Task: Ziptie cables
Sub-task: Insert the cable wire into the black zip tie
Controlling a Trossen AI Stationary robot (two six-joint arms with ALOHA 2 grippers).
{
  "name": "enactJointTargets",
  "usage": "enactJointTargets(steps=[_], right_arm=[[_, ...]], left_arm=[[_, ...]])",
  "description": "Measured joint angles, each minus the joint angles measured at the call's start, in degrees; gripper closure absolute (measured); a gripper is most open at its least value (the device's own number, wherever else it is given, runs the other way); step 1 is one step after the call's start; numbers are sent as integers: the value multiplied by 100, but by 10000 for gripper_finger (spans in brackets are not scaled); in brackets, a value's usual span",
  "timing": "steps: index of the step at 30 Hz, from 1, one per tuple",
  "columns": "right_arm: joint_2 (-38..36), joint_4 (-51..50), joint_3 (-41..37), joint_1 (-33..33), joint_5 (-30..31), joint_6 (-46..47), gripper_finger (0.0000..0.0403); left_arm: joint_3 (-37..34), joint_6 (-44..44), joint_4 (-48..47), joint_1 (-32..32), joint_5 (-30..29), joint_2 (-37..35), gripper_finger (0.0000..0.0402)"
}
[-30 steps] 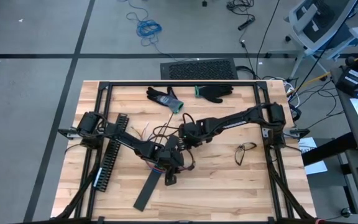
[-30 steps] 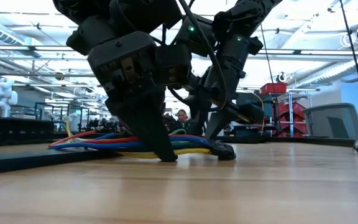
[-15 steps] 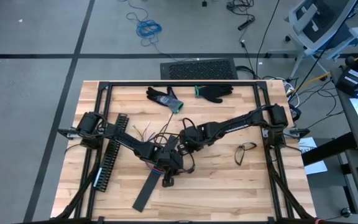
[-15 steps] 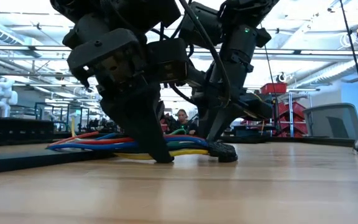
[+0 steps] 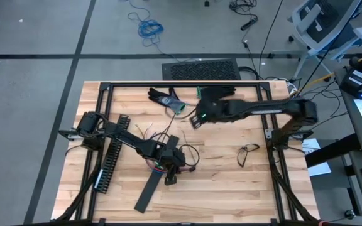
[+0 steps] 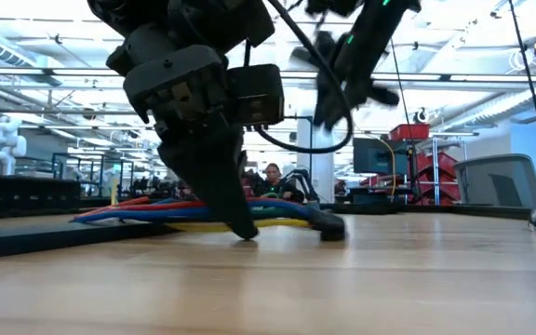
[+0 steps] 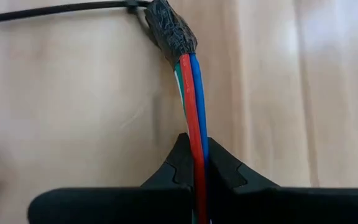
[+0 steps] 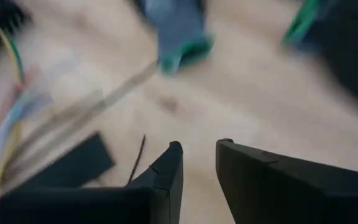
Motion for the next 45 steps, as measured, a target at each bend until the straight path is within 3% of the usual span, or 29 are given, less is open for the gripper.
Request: enactJointTargets(steps=[5,11,14,19,22,26,29,37,45], right_arm=[[-1027,-685,7,308,898,148,316],[-1540,-1862,-10,801,499,868,316],[-1504,-1850,-231,1255,205,1219,316],[-1206,-527,-1254,2099,-36,2227,316],[-903,944,-1876,2398,-91,3021,316],[-116,2830,-2177,2408,-343,3202,316],[574,3188,-1825,2330,-632,2979,316],[1984,840,198,2046,-741,2137,316],[3090,-478,1593,1837,-733,1838,316]], left_arm=[[-6,61,-476,-13,-46,-408,386],[-16,59,-1542,137,-48,-677,386],[-12,149,-1908,219,-44,-831,386],[-14,612,-2029,245,-192,-1500,386],[-19,896,-2031,239,-543,-2055,386],[-192,1135,-1911,245,-1035,-2816,386],[-343,1157,-1948,241,-1347,-3307,386],[-776,904,-1979,241,-1897,-4389,386],[-863,946,-2317,241,-2044,-4717,386]])
